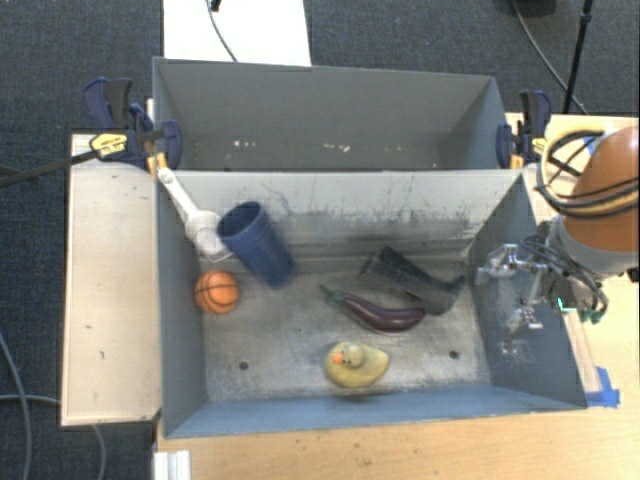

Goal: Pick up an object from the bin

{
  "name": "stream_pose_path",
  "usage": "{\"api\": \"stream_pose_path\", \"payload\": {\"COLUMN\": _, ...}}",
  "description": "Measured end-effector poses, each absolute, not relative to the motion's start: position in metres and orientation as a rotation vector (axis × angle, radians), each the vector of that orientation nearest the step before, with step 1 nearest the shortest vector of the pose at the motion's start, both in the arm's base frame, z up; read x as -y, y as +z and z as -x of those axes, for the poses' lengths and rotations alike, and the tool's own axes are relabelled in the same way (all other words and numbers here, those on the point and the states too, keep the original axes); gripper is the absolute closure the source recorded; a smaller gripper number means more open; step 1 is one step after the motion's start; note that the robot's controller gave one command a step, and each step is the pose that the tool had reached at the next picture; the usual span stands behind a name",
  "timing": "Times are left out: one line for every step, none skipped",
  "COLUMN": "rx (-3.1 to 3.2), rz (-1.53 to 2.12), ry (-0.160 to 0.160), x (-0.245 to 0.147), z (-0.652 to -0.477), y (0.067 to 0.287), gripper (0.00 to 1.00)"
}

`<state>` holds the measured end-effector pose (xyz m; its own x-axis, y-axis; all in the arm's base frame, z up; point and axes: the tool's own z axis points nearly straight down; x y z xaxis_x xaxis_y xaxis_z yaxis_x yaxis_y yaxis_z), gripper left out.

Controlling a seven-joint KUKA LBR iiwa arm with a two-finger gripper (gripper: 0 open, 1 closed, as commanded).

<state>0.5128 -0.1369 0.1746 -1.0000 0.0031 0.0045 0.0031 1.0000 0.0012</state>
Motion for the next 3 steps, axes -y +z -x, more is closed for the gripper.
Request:
{"api": "stream_pose_path", "payload": {"rx": 3.142, "rz": 0.002, "ry": 0.0, "x": 0.137, "z": -0.514, "y": 0.177, "gripper": 0.0}}
{"api": "stream_pose_path", "payload": {"rx": 3.143, "rz": -0.047, "ry": 0.0, "x": 0.139, "z": -0.51, "y": 0.178, "gripper": 0.0}}
{"api": "stream_pose_path", "payload": {"rx": 3.087, "rz": 0.607, "ry": 0.001, "x": 0.074, "z": -0.501, "y": 0.072, "gripper": 1.0}}
